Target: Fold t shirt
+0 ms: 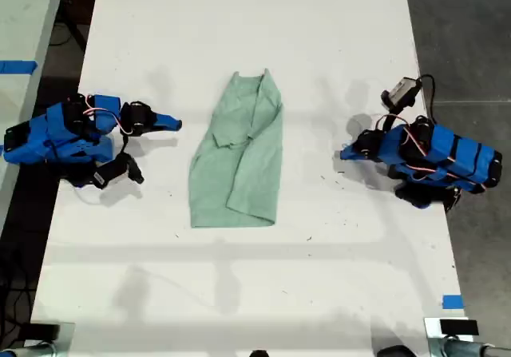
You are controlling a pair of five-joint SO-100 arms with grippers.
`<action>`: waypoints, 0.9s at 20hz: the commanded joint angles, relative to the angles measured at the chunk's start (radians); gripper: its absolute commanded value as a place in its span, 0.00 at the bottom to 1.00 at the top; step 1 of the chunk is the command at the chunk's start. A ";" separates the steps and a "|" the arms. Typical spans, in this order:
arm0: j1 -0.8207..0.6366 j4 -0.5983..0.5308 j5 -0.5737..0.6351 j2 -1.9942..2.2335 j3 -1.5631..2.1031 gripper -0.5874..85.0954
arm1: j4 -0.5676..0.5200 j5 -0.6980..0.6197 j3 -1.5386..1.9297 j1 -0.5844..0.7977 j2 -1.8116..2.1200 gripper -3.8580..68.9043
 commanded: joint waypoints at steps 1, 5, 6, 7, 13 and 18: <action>-0.005 0.002 -0.018 0.008 0.000 0.00 | 0.009 0.014 0.018 0.006 0.009 0.08; -0.005 0.002 -0.018 0.008 -0.002 0.00 | 0.009 0.015 0.018 0.006 0.009 0.08; -0.005 0.002 -0.018 0.008 -0.002 0.00 | 0.009 0.017 0.018 0.006 0.009 0.08; -0.008 0.003 -0.023 0.008 -0.002 0.00 | 0.009 0.017 0.018 0.006 0.009 0.08; -0.028 0.015 -0.058 0.008 0.003 0.00 | 0.009 0.018 0.018 0.006 0.009 0.08; -0.023 0.015 -0.051 0.008 0.002 0.00 | 0.009 0.021 0.018 0.006 0.009 0.08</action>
